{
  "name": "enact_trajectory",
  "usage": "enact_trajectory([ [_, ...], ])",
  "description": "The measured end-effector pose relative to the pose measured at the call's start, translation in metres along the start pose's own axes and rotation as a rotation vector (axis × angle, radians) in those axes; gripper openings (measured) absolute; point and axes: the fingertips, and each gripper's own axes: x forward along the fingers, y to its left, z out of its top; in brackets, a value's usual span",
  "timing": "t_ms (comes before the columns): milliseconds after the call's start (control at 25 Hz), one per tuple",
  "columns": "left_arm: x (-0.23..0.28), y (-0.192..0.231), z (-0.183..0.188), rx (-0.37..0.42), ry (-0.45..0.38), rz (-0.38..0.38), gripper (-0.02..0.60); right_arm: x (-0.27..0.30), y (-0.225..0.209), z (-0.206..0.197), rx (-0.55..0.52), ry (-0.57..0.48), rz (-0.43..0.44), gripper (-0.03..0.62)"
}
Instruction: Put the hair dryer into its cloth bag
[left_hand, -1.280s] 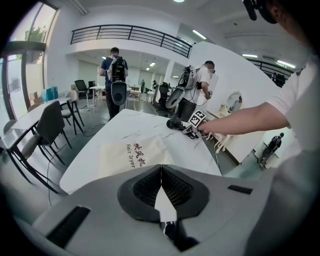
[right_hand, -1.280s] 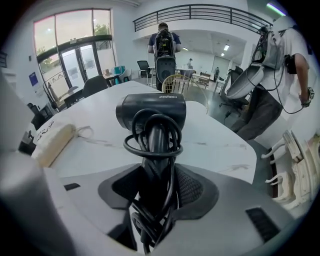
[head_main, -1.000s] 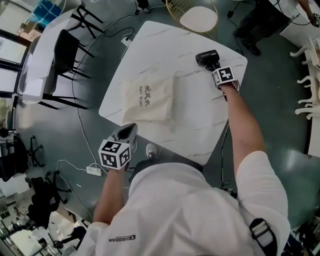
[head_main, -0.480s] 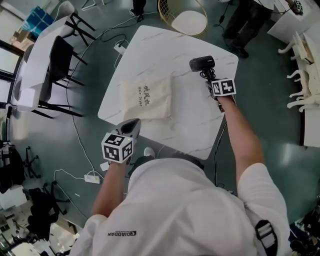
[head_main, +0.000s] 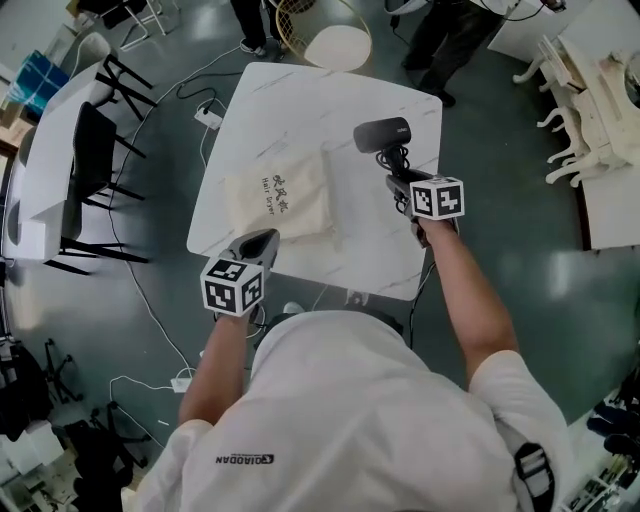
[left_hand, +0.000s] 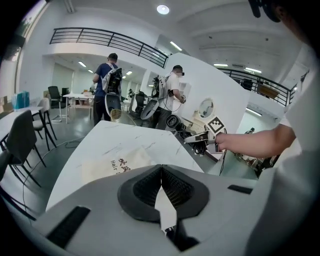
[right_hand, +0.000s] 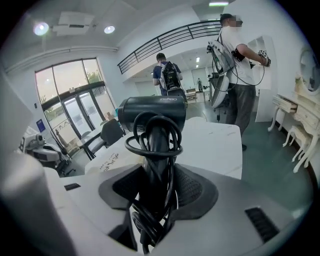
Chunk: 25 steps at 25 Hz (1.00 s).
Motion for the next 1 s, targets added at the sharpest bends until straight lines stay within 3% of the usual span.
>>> enact_trajectory([
  [560, -0.022, 0.001, -0.001, 0.074, -0.034, -0.126, 0.029, -0.079, 0.107, -0.022, 0.115, -0.197, 0.064, 0.212],
  [1000, 0.006, 0.001, -0.006, 0.184, 0.01, -0.099, 0.031, -0.114, 0.136, -0.069, 0.203, -0.238, 0.056, 0.212],
])
